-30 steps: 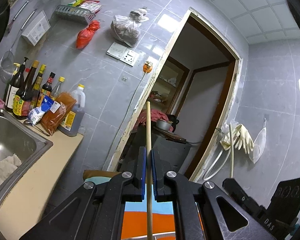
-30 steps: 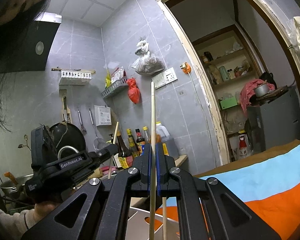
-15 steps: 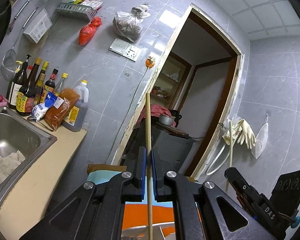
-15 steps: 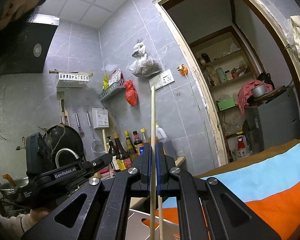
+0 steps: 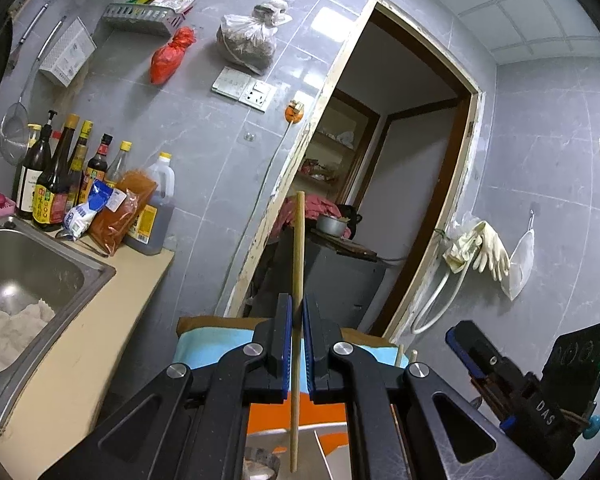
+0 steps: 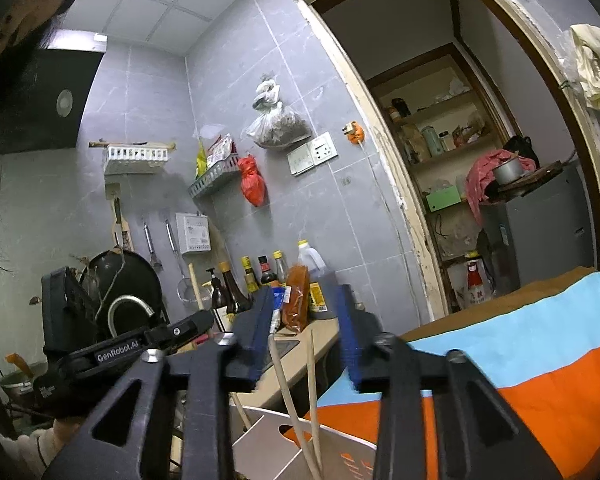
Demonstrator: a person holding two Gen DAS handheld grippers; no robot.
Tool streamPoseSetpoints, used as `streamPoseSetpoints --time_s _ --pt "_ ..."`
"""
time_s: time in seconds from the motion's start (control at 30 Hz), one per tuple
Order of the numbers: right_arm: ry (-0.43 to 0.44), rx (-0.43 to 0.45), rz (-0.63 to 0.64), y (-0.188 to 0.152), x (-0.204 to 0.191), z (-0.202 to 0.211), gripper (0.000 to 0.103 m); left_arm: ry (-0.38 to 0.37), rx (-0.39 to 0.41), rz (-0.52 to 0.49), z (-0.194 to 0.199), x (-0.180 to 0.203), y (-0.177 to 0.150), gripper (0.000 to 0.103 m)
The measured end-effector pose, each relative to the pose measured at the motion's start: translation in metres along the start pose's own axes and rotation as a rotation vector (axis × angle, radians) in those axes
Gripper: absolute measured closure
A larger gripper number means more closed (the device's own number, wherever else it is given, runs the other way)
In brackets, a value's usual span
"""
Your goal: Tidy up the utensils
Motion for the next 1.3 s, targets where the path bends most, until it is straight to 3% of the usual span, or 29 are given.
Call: streamPoseSetpoints --time_s 0.1,0.23,0.4,0.57,0.63,0.83,1.1,1.3 --pt "-0.011 -0.008 0.003 0.003 0.0 0.003 0.073 0.005 -0.031 0.004 0.001 0.001 0.0 0.092" --pt "-0.034 -0.025 0.009 0.008 -0.001 0.011 0.068 0.017 -0.059 0.024 0.006 0.001 0.001 0.057" --pt "-0.081 -0.047 -0.005 0.017 0.001 0.027 0.06 0.053 -0.092 0.036 0.017 0.006 0.004 0.053" --pt "-0.131 -0.073 0.001 0.037 0.002 0.048 0.049 0.094 -0.116 0.011 0.033 0.023 0.011 0.035" --pt "-0.144 -0.085 0.008 0.045 0.001 0.056 0.037 0.114 -0.128 -0.007 0.04 0.034 0.013 0.026" --pt "-0.18 -0.13 0.031 0.07 -0.001 0.091 0.019 0.16 -0.147 -0.045 0.068 0.074 0.012 0.008" --pt "-0.251 -0.172 0.052 0.091 -0.003 0.161 0.002 0.241 -0.149 -0.073 0.122 0.131 -0.003 0.001" --pt "-0.292 -0.196 0.059 0.095 -0.002 0.213 0.002 0.36 -0.13 -0.12 0.164 0.163 -0.008 0.001"
Point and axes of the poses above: each gripper's, at about its wrist camera, not at the fingertips, and z roughly against the way its jaws point, x to its right, y to its top, the point moved 4 cm from there along -z, roughly the way its jaws point, and after that the axes turned 2 degrees about -y, right-handed, at the moved point
